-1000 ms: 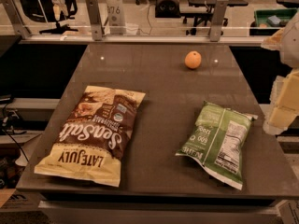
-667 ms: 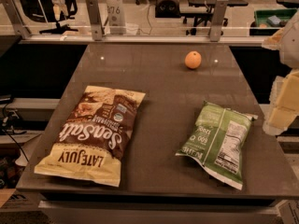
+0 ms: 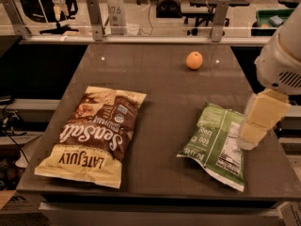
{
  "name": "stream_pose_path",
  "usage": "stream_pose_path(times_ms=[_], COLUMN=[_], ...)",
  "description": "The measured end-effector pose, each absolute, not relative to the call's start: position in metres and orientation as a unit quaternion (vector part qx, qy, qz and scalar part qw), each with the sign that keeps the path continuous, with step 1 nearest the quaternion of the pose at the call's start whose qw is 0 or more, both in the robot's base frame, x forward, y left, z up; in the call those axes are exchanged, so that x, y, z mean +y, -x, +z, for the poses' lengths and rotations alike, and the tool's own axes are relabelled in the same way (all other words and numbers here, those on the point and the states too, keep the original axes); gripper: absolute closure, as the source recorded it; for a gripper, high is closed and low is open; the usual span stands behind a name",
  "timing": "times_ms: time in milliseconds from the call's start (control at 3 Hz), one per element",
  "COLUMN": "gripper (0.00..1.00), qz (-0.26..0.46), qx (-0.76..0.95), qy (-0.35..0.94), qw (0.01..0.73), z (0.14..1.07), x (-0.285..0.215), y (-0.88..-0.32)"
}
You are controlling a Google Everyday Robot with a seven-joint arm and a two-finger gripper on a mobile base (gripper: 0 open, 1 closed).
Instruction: Move green jalapeno chip bag near orange
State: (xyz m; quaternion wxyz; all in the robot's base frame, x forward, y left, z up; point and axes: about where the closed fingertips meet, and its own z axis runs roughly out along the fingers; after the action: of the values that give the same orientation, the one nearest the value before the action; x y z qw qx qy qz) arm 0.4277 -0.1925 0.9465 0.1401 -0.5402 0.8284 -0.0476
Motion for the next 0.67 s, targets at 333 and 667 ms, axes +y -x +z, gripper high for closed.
stream_pose_path(times_ms=[333,667], gripper=[0.00,0.00], qz=[-0.042,-0.037], qx=[0.867,0.902], qy=[0.478,0.409], qw=[0.134,0.133], z=[0.925,0.906], x=[-0.190,-0.194], y=[-0.431,-0.436])
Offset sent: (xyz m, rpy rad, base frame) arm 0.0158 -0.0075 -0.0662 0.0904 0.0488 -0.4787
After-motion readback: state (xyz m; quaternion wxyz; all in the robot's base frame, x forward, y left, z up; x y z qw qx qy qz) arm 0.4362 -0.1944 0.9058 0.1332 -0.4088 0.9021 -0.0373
